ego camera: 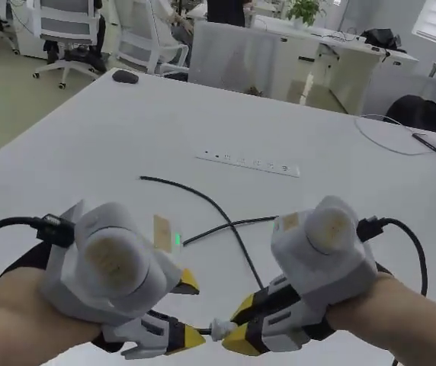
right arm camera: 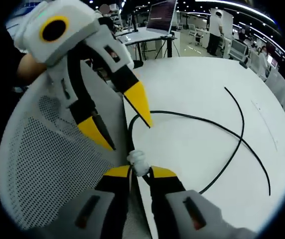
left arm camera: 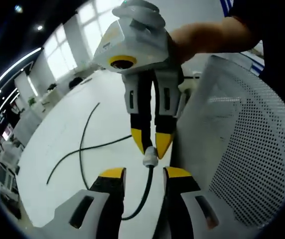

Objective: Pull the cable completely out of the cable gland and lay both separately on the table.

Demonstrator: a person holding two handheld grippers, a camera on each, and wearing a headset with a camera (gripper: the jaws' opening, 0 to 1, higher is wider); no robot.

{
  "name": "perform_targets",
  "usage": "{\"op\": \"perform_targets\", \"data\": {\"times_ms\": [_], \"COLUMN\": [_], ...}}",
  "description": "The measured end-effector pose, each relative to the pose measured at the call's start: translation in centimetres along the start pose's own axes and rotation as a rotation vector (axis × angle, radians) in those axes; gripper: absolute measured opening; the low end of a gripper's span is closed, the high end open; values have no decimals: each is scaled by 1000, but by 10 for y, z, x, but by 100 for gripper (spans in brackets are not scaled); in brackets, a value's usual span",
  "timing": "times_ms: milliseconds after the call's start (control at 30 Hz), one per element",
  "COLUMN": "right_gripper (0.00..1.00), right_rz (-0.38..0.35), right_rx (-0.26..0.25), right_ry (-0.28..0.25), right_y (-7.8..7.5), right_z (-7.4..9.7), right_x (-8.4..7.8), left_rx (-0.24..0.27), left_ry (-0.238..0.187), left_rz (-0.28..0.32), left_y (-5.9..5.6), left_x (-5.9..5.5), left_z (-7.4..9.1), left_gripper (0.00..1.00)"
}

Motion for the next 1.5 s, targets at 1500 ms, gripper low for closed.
{"op": "perform_targets", "data": {"times_ms": [1500], "right_gripper": [12], "right_rz": [241], "right_rx": [-11], "right_ry": [-91], "right_y": [23], "right_z": [-27], "right_x": [8], "left_rx": [-70], "left_ry": [140], "left_rz": [-169], "left_y": [-8], "left_x": [-17], "left_z": [-4], "left_gripper": [15]}}
Point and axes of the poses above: the centre of the closed fingertips' face, and the gripper's own axes: z roughly backward along the fingers, y roughly to its left, x roughly out of its top, the point moved 10 cm from there along z, roughly backward along the fingers, and after that the axes turned 12 degrees about -y, right-handed, at the moved point
